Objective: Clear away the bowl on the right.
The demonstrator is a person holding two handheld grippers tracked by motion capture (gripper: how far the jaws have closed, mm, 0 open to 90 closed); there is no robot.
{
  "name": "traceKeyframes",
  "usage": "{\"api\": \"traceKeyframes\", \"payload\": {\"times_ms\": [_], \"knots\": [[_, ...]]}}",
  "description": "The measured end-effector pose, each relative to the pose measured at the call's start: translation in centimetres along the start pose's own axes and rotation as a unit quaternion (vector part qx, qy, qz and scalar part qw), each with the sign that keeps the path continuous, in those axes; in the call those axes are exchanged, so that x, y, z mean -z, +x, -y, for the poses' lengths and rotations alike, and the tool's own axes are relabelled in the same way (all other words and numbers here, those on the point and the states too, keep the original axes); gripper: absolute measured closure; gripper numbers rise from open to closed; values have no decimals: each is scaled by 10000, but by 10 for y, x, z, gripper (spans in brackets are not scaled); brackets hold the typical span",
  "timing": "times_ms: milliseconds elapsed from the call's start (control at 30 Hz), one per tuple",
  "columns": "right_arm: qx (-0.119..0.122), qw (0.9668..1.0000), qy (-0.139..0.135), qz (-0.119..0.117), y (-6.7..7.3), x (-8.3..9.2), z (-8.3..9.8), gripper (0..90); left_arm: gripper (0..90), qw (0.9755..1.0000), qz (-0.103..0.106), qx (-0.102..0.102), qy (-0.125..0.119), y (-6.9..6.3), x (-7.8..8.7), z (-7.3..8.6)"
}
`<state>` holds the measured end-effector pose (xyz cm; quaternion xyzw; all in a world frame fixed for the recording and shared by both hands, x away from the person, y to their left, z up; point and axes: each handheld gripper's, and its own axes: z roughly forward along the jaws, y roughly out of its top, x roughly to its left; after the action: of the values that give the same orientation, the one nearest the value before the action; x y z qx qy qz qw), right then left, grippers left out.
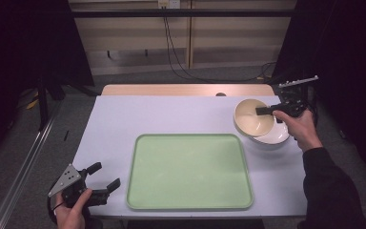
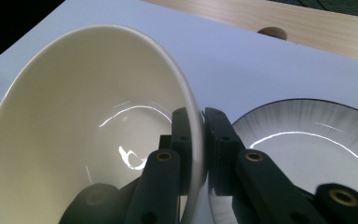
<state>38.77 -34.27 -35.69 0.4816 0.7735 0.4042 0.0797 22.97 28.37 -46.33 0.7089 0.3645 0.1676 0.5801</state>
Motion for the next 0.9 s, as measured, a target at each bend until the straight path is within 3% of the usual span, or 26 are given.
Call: {"api": "traceKeyframes", "payload": {"times_ms": [100, 267, 900], "knots": [[15, 9999, 21, -117, 6, -6, -2, 833, 14, 10000, -5, 0, 2, 0, 0, 0], [109, 9998, 102, -122, 14, -13, -5, 833, 14, 10000, -4, -2, 5, 0, 0, 0], [226, 9988, 306, -293, 31, -36, -7, 832, 14, 10000, -4, -6, 7, 0, 0, 0]]}}
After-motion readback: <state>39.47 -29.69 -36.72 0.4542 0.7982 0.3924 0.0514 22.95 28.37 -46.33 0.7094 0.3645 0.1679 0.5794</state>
